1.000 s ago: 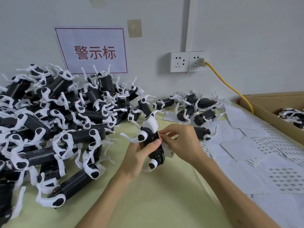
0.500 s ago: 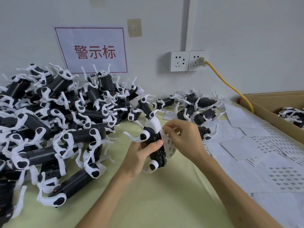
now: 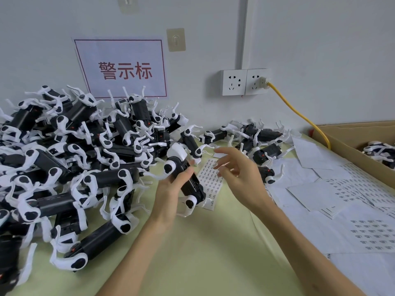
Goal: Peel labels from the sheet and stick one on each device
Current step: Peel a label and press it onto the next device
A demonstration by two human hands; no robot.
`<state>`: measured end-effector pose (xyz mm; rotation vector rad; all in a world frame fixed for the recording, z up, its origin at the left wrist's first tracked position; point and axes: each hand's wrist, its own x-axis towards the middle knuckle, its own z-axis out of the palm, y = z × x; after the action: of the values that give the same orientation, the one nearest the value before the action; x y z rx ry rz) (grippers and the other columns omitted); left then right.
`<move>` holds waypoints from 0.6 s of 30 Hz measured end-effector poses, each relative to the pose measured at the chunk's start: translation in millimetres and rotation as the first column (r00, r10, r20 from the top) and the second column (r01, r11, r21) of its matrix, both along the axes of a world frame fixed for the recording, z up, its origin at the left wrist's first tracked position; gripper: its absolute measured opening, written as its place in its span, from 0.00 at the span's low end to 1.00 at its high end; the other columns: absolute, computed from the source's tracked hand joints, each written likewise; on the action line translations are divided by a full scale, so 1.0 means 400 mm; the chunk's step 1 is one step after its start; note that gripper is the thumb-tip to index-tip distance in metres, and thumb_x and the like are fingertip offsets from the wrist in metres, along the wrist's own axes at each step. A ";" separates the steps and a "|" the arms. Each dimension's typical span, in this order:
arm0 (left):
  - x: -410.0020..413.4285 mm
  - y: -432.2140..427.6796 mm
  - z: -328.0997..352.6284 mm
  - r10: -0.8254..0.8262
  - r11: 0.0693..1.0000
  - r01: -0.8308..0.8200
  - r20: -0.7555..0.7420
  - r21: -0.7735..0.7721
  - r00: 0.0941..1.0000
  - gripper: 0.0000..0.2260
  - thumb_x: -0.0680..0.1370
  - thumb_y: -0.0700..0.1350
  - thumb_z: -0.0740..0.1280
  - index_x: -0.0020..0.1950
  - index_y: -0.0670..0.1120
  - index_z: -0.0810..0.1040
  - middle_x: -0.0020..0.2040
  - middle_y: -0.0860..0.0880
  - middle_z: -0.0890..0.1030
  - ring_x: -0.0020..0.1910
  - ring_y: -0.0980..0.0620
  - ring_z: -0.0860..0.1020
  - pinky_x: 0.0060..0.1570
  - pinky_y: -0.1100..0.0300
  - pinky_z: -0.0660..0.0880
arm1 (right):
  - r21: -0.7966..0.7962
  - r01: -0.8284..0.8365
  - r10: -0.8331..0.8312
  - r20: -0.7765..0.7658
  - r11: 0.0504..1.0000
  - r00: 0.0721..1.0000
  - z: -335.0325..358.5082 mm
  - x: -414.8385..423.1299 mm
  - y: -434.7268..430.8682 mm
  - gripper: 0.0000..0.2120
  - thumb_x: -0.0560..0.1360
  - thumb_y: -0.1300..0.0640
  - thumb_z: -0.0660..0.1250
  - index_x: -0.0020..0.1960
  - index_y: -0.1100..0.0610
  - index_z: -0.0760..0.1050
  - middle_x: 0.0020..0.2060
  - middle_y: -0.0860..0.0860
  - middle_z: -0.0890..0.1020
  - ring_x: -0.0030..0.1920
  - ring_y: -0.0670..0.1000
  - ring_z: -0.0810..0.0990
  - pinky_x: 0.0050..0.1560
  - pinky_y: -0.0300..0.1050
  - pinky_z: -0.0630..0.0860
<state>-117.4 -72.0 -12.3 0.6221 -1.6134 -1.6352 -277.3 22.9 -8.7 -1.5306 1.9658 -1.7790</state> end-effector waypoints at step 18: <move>-0.005 0.000 -0.020 -0.232 0.964 0.247 -0.139 0.099 0.963 0.18 0.72 0.61 0.68 0.52 0.52 0.87 0.65 0.48 0.83 0.64 0.49 0.80 0.70 0.38 0.69 | 0.059 0.044 -0.060 0.303 0.997 0.951 -0.010 0.009 -0.015 0.03 0.76 0.52 0.75 0.48 0.50 0.83 0.42 0.42 0.85 0.37 0.45 0.82 0.40 0.38 0.77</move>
<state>-119.2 -71.9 -20.1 0.3819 -1.5581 -1.9155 -273.9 16.8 -12.6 -1.1172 1.8980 -1.8376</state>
